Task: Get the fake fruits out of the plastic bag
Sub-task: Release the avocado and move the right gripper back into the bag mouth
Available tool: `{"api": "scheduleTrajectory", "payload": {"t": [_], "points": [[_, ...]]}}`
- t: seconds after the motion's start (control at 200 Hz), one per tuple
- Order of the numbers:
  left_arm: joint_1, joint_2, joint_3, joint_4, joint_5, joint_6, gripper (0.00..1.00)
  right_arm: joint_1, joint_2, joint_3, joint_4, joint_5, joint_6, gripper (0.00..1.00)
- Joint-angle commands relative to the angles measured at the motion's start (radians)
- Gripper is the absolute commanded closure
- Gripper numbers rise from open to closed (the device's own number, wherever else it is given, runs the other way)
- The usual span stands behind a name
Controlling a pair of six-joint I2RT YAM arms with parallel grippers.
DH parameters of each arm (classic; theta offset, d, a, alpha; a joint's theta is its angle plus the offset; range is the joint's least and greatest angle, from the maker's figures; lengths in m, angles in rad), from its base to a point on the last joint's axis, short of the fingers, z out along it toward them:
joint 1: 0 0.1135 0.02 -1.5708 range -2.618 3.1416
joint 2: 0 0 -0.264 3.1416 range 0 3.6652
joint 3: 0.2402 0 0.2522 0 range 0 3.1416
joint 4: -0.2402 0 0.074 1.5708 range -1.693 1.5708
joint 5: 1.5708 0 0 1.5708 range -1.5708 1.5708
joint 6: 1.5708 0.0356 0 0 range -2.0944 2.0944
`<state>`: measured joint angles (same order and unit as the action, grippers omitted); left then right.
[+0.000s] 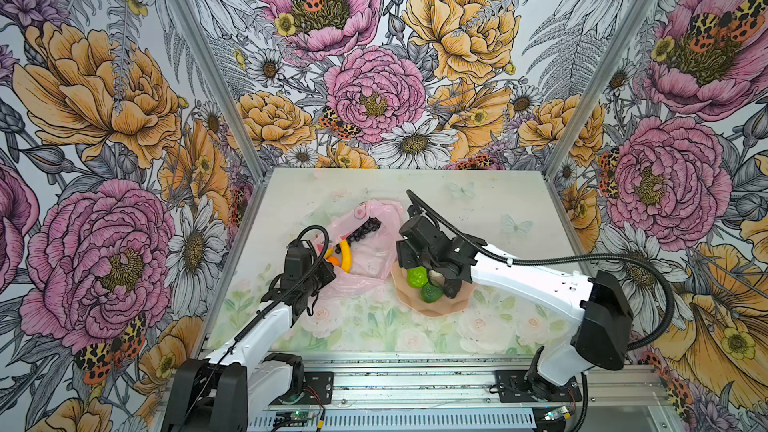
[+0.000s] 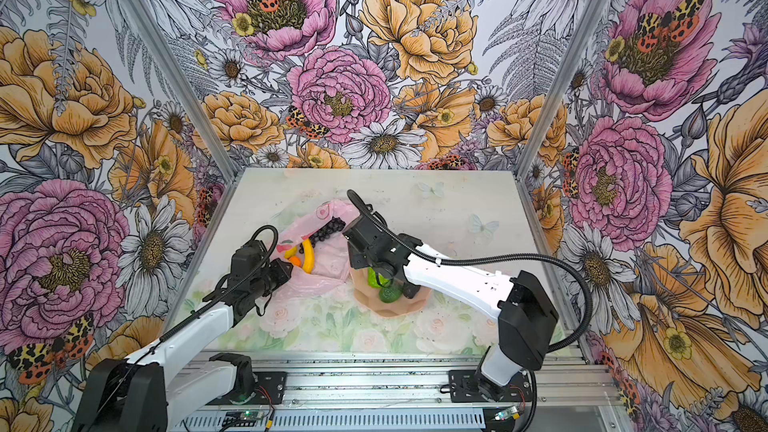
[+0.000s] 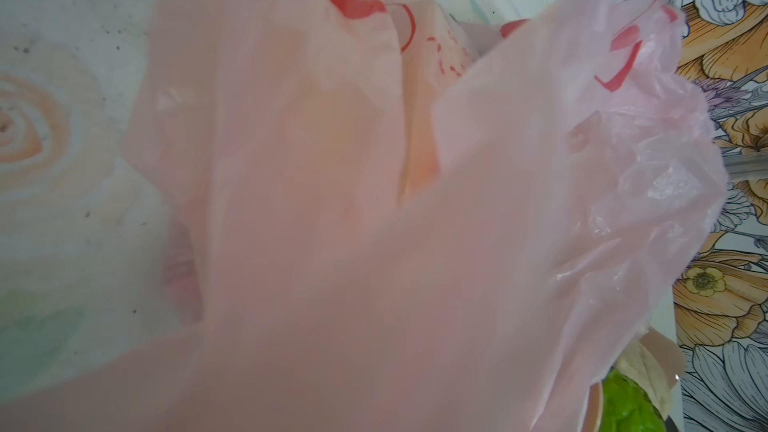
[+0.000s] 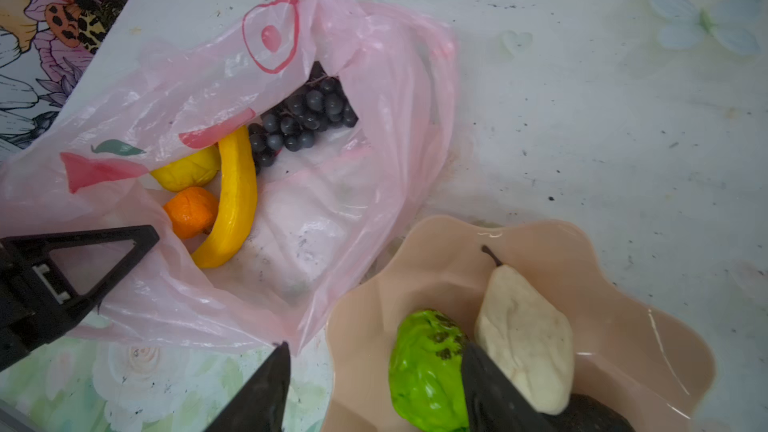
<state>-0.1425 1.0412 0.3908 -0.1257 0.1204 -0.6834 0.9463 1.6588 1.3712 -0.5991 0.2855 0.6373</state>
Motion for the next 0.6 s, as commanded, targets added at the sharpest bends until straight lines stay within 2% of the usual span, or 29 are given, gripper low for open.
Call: {"api": "scheduleTrajectory", "payload": {"t": [0.0, 0.24, 0.595], "points": [[0.016, -0.060, -0.023, -0.076, 0.013, -0.053, 0.81, 0.045, 0.143, 0.120, 0.040, -0.047, -0.049, 0.33], [0.076, -0.192, -0.090, -0.129, 0.029, -0.101, 0.75, 0.100, 0.416, 0.352, 0.042, -0.120, -0.071, 0.34], [0.164, -0.198, -0.033, -0.140, 0.105, -0.054, 0.48, 0.140, 0.557, 0.370, 0.056, -0.154, -0.075, 0.36]]}}
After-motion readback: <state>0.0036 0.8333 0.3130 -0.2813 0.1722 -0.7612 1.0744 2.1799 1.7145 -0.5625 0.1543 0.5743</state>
